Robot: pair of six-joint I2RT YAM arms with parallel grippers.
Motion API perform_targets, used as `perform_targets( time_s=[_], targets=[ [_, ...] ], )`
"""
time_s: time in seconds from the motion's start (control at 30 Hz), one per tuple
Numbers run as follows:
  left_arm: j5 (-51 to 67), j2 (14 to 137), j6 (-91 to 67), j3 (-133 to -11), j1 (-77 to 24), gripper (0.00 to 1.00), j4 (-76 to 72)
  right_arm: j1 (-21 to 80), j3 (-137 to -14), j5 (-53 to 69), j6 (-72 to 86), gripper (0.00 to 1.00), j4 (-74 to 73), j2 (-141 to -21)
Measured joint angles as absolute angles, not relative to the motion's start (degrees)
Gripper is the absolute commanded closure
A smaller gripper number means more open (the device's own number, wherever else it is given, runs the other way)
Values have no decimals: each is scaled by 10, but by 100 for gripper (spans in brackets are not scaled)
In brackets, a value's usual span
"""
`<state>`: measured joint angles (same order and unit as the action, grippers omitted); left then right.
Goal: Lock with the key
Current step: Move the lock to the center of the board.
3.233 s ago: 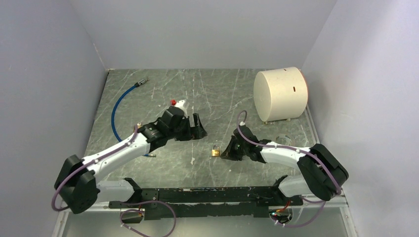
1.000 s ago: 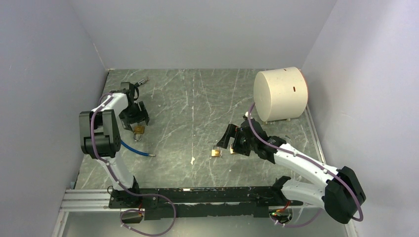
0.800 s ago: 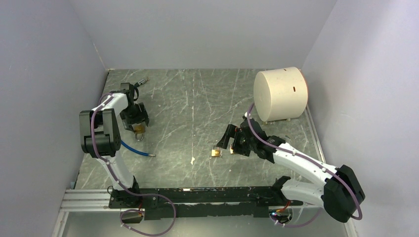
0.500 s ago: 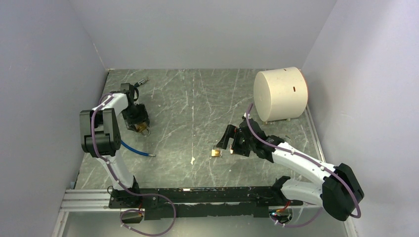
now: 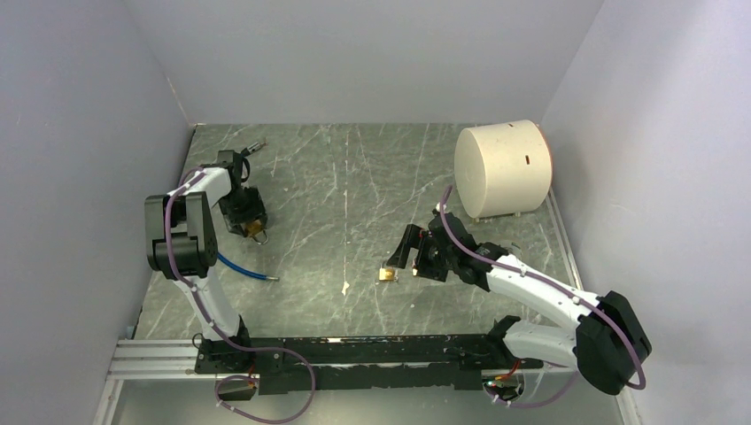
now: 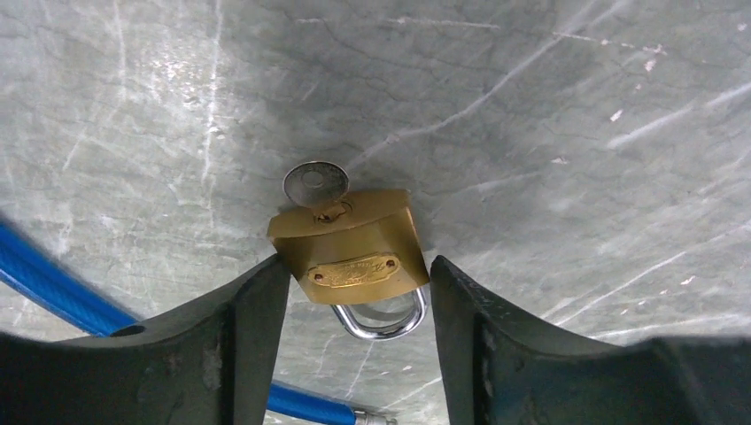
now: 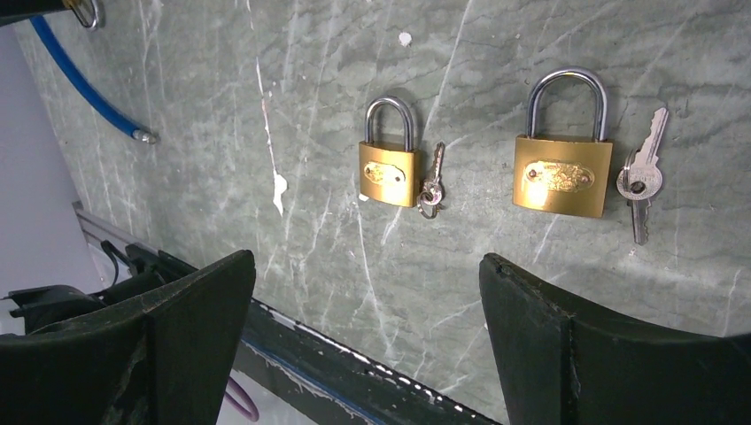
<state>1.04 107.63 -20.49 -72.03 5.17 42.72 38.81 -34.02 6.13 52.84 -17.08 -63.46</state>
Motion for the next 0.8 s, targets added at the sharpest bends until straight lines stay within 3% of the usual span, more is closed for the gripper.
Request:
perform_targets(
  time_s=[0.13, 0.3, 0.67, 0.8],
  targets=[
    [9, 1077, -205, -720, 50, 51, 426, 388, -340, 64, 528, 1, -171, -637],
    [7, 1076, -197, -718, 29, 56, 418, 388, -340, 65, 529, 1, -167, -638],
    [18, 1071, -158, -708, -209, 55, 364, 388, -340, 50, 534, 1, -171, -635],
    [43, 1049, -145, -677, -284, 49, 323, 388, -337, 28, 547, 1, -180, -602]
  ],
)
